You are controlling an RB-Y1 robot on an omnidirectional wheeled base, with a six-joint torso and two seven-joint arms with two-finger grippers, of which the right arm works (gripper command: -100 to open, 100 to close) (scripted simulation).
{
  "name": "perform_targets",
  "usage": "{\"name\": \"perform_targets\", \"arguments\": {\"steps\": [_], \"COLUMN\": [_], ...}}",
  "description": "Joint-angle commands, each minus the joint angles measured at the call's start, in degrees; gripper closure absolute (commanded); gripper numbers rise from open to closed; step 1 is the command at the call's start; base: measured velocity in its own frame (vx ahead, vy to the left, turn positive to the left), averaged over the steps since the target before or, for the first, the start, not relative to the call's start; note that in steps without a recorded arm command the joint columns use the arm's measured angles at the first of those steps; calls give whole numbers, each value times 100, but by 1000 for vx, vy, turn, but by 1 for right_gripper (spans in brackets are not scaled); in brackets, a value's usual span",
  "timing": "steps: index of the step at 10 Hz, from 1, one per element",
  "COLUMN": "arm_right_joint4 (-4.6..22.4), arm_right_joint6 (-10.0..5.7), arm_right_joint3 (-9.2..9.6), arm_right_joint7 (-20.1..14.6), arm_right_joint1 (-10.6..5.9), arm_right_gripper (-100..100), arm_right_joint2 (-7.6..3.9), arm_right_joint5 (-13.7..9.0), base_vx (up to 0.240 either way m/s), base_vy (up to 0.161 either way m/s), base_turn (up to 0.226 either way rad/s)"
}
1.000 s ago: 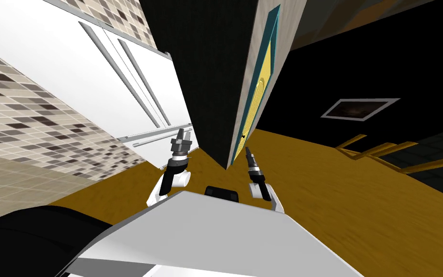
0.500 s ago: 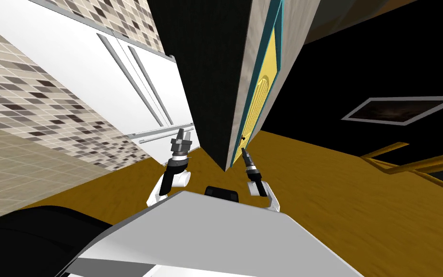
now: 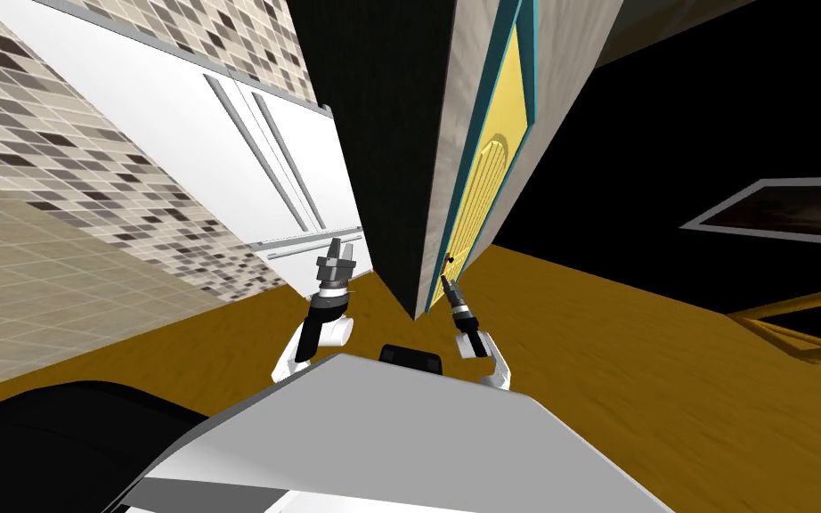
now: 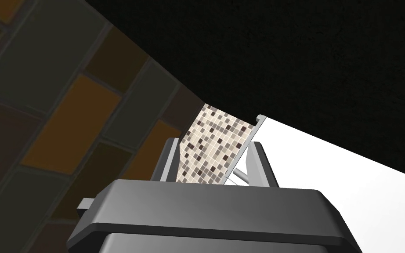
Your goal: Push the door open
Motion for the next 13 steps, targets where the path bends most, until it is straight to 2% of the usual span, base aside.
{"name": "perform_targets", "arguments": {"steps": [1, 8, 13], "arm_right_joint4": [111, 986, 1482], "arm_right_joint6": [23, 54, 71], "arm_right_joint3": [33, 177, 257], "arm_right_joint7": [142, 905, 1337], "arm_right_joint1": [-65, -585, -879], "arm_right_gripper": [-100, -100, -100], "arm_right_joint2": [-8, -54, -74], "arm_right_joint5": [103, 689, 1020], "base_vx": [66, 68, 51], "base_vy": [-213, -245, -208], "base_turn": [136, 185, 156]}}
